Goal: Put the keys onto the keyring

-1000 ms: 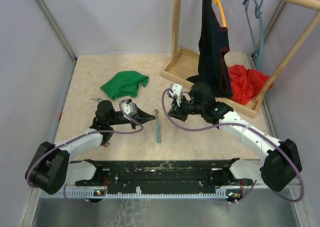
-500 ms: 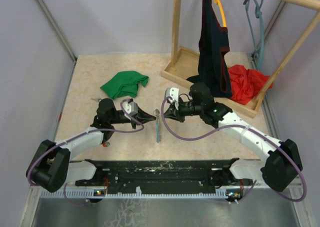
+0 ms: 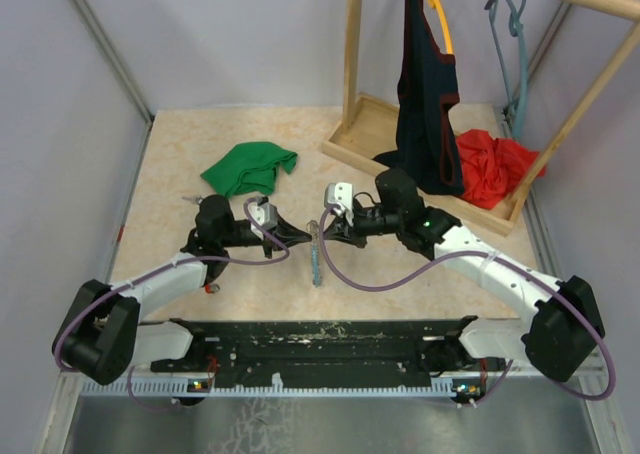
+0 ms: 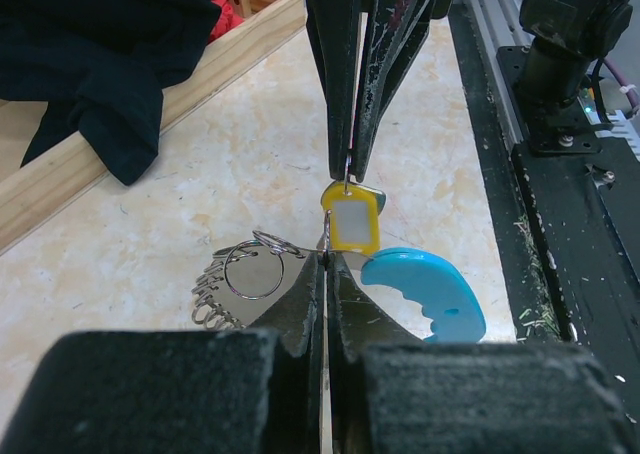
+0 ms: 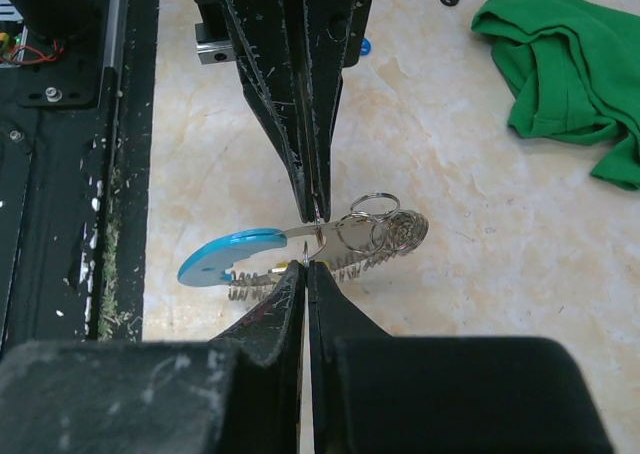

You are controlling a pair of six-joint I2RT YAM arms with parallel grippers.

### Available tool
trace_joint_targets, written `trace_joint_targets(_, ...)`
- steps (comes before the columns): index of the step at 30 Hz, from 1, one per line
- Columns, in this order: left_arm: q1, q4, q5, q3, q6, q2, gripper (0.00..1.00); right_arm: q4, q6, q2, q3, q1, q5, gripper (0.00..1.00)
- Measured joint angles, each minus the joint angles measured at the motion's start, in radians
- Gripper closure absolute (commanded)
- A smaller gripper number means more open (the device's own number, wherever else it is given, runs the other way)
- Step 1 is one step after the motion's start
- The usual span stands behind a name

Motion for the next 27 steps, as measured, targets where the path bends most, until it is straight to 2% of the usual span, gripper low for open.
trace_joint_targets(27,-0.008,-0.026,0.015,0.003,0.002,0.0,1.0,-0.01,-0.029,0.026,0.0,0.037,0.075,1.0)
